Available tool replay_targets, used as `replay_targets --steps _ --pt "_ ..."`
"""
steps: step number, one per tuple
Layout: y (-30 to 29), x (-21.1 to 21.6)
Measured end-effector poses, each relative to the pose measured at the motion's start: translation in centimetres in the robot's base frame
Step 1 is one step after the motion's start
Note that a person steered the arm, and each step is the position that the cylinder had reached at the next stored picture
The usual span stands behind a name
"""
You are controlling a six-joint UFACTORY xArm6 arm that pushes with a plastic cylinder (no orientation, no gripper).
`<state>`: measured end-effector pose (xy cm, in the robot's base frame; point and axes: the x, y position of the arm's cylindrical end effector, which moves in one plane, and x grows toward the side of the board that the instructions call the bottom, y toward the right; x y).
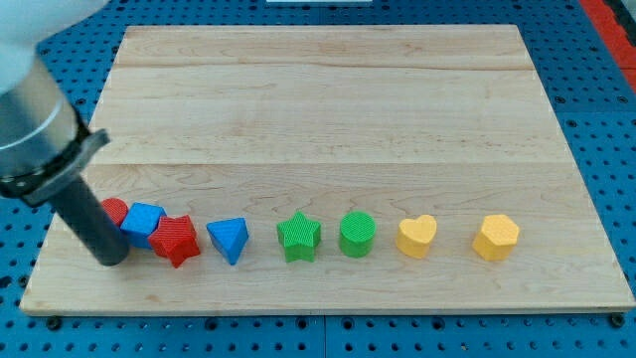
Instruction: Nudge the blue cube a bit up
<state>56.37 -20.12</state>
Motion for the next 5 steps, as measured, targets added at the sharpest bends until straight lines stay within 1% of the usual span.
replay_targets --steps 1,3,4,5 --pt "0.6 0.0" --pt "1.0 1.4" --pt "1.0 1.4" --pt "1.0 0.4"
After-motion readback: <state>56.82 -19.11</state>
